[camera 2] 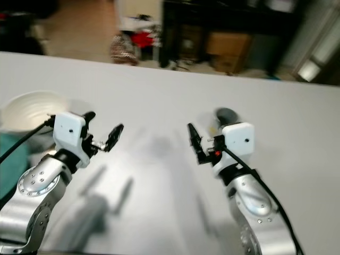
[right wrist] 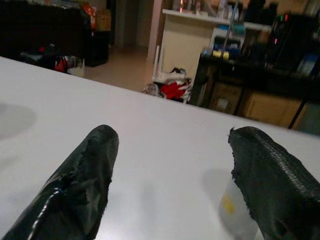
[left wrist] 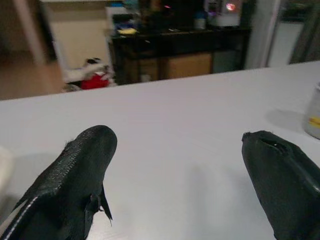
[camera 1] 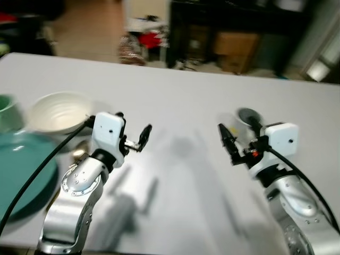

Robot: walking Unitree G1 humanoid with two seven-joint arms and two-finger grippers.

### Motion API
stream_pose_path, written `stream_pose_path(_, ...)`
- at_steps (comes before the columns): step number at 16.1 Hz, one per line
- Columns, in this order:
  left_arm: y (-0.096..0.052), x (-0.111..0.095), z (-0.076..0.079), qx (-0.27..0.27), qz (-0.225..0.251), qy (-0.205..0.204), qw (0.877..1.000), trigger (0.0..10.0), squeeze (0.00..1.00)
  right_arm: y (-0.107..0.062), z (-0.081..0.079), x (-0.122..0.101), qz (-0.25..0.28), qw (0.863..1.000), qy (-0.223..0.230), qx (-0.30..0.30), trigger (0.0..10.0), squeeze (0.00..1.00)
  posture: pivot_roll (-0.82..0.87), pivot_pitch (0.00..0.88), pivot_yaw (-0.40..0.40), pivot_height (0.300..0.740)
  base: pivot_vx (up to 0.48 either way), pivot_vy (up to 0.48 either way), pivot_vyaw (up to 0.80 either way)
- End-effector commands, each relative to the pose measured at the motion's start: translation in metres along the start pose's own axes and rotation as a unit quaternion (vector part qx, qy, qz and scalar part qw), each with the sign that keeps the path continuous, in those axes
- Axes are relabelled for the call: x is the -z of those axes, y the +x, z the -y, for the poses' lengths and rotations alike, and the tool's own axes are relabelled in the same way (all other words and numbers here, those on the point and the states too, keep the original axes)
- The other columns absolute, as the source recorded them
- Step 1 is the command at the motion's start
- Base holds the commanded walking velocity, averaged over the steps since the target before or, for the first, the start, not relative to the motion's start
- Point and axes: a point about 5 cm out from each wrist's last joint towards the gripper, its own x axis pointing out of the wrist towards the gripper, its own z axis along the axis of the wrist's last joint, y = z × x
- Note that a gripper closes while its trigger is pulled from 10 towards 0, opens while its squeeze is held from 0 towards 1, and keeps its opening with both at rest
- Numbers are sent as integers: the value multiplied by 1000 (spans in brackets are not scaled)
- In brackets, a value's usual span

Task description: Setting the table

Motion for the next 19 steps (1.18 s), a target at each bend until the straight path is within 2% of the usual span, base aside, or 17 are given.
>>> stream_pose_path(1, 1, -6, 1, -7, 14, -2, 1000, 10000, 0, 3, 6, -13, 22, 1000, -14, 12, 10000, 1000, -24, 0, -63, 740, 0, 0, 800)
stream_pose_path(4, 1, -7, 4, -4, 13, 6, 1000, 10000, 0, 2, 0, -6, 11, 1000, 19, 3, 10000, 1000, -18, 0, -68, 740, 0, 0, 800)
stream_pose_path(8, 1, -6, 1, -30, 16, -5, 999, 10000, 0, 6, -1, 1, -6, 999, 11, -33, 10000, 1000, -13, 0, -87, 740, 0, 0, 800)
stream_pose_path(12, 3, -10, 2, -50, 26, -7, 998, 10000, 0, 10, 0, 0, 0, 999, 19, -40, 10000, 1000, -10, 0, -96, 740, 0, 0, 800)
stream_pose_path(14, 2, -8, -5, -78, 27, -13, 996, 10000, 0, 13, -4, 2, -1, 999, 19, -49, 10000, 1000, -6, 0, -102, 740, 0, 0, 800)
stream_pose_path(16, 3, -14, -6, -70, 38, 6, 997, 10000, 0, 11, -7, 3, 1, 998, 31, -50, 10000, 1000, 0, 0, -94, 740, 0, 0, 800)
stream_pose_path(19, 3, -18, -9, -79, 42, -2, 996, 10000, 0, 12, -9, 8, -4, 998, 38, -48, 10000, 1000, 11, 0, -97, 740, 0, 87, 800)
